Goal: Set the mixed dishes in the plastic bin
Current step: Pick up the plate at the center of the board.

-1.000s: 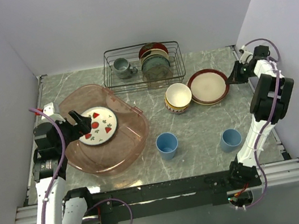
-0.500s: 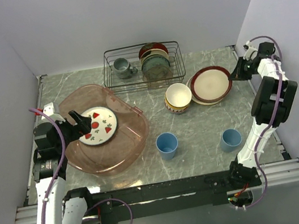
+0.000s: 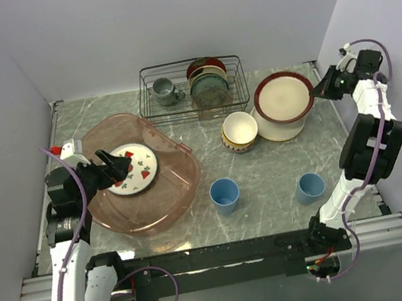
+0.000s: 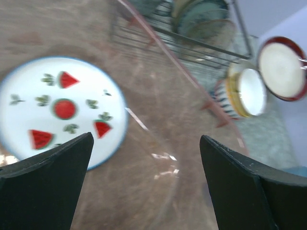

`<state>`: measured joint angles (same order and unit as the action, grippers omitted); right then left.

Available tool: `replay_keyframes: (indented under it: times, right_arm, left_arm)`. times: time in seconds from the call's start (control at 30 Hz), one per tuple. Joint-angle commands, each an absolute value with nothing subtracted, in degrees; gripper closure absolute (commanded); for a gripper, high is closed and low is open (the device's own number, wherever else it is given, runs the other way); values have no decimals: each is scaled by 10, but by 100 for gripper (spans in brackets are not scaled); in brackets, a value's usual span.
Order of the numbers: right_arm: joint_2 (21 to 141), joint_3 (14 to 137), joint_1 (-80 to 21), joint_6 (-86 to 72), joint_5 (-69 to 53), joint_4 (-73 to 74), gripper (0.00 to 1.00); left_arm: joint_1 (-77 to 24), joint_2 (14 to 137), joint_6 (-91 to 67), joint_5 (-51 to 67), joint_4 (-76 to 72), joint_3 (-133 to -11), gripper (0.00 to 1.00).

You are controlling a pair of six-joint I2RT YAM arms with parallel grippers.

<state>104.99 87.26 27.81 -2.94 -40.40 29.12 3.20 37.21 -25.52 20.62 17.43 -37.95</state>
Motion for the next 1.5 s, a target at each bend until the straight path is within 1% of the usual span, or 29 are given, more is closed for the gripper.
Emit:
replay_keyframes:
  times: [0.0, 0.07, 0.17, 0.23, 0.37, 0.43, 0.5, 0.63, 0.7, 0.73, 0.8, 0.83, 0.87, 1.03, 1.07, 1.2, 1.37, 1.4, 1.47]
  right_arm:
    - [983, 863, 289, -98, -477, 219, 100]
    - [970, 856, 291, -105, -482, 214, 100]
    - [953, 850, 295, -110, -498, 209, 100]
    - [943, 846, 295, -117, -512, 207, 100]
    - [919, 833, 295, -130, -546, 210, 100]
    - [908, 824, 294, -135, -557, 205, 100]
    - [890, 811, 294, -138, -572, 206, 100]
    - [863, 788, 294, -146, -598, 202, 100]
    - [848, 775, 293, -148, -609, 204, 100]
    - [843, 766, 293, -149, -614, 204, 100]
    - [829, 759, 291, -148, -627, 209, 100]
    - [825, 753, 289, -145, -631, 215, 100]
    - [817, 750, 288, -145, -637, 217, 100]
    - [792, 737, 279, -143, -663, 231, 100]
    - [789, 737, 277, -139, -665, 235, 100]
    - [774, 723, 267, -133, -679, 243, 100]
    - [753, 702, 251, -129, -689, 245, 100]
    - [751, 699, 245, -130, -689, 244, 100]
    - [744, 691, 240, -131, -689, 240, 100]
  left_arm:
    - [33, 363, -369, 316, 68, -350, 1]
    - [32, 366, -410, 357, 9, -335, 1]
    - [32, 380, -481, 386, -60, -330, 1]
    - [32, 388, -519, 405, -83, -331, 1]
    - [12, 410, -568, 409, -137, -345, 1]
    - [4, 420, -583, 389, -143, -355, 1]
    - [-48, 441, -586, 366, -149, -372, 1]
    - [-142, 509, -581, 271, -153, -410, 1]
    - [-197, 540, -579, 243, -158, -439, 1]
    - [-213, 574, -578, 209, -158, -451, 1]
    - [-265, 611, -569, 174, -152, -492, 1]
    - [-281, 652, -564, 161, -142, -509, 1]
    - [-309, 676, -556, 136, -134, -545, 1]
    - [-374, 822, -529, 90, -65, -672, 1]
    - [-389, 837, -522, 82, -45, -705, 1]
    - [-417, 894, -508, 33, -2, -765, 1]
    - [-446, 947, -498, 18, 38, -821, 1]
    - [-448, 951, -497, 18, 40, -824, 2]
    - [-454, 959, -496, 19, 42, -831, 8]
